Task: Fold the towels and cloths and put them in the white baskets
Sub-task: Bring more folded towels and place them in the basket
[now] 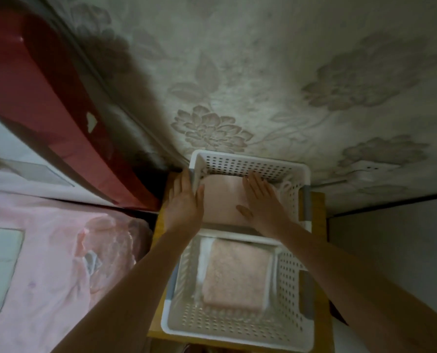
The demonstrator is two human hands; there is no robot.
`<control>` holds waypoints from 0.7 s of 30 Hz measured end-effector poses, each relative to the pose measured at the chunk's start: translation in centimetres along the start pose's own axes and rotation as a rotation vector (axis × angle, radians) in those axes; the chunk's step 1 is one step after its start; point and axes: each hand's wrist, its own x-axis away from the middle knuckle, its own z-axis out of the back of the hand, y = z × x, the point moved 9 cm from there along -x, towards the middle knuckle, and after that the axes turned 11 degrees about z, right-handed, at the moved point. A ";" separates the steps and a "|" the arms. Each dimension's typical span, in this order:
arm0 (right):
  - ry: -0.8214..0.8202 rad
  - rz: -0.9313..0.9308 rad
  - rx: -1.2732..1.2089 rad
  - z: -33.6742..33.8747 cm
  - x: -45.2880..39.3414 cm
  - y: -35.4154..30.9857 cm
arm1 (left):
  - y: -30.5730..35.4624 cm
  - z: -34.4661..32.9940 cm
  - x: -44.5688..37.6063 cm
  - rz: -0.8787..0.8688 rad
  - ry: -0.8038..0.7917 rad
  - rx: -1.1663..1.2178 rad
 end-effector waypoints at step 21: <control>-0.173 -0.180 0.097 -0.7 1.6 3.7 | 1.8 -0.7 0.2 -0.020 0.187 -0.257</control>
